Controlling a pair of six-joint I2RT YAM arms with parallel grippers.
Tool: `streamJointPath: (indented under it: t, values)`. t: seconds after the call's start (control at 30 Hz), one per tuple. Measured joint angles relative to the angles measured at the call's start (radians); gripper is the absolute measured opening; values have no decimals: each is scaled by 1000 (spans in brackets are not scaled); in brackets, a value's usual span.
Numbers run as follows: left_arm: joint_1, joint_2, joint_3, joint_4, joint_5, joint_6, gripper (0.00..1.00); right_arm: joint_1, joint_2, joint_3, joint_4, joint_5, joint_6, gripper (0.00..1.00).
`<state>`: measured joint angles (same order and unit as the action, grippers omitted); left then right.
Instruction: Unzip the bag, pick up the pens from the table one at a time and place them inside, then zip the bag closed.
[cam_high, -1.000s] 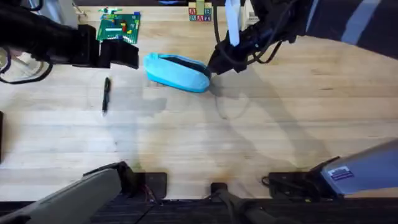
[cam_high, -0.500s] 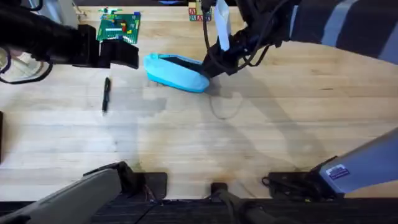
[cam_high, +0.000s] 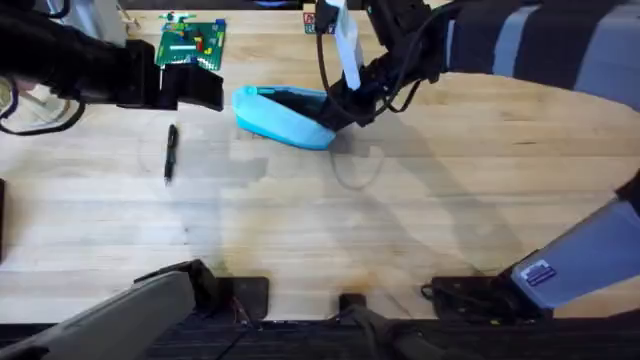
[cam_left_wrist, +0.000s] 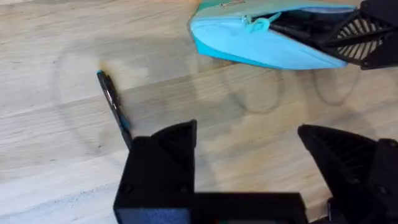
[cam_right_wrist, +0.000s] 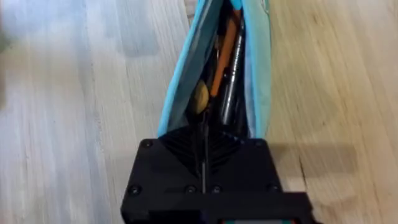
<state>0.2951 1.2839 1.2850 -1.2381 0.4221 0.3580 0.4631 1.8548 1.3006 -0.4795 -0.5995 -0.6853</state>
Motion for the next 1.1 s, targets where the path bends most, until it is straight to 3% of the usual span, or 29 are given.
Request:
streamJointPath:
  t: [0.43, 0.63, 0.7, 0.87, 1.1]
  values:
    - [0, 0, -1, 0, 0, 0, 996, 27, 2, 0, 45, 0, 0, 31]
    - [0, 0, -1, 0, 0, 0, 995, 28, 2, 0, 55, 0, 0, 126]
    - [0, 0, -1, 0, 0, 0, 995, 28, 2, 0, 56, 0, 2, 269]
    - [0, 0, -1, 0, 0, 0, 995, 28, 2, 0, 58, 0, -1, 953]
    - [0, 0, -1, 0, 0, 0, 995, 28, 2, 0, 60, 0, -3, 997]
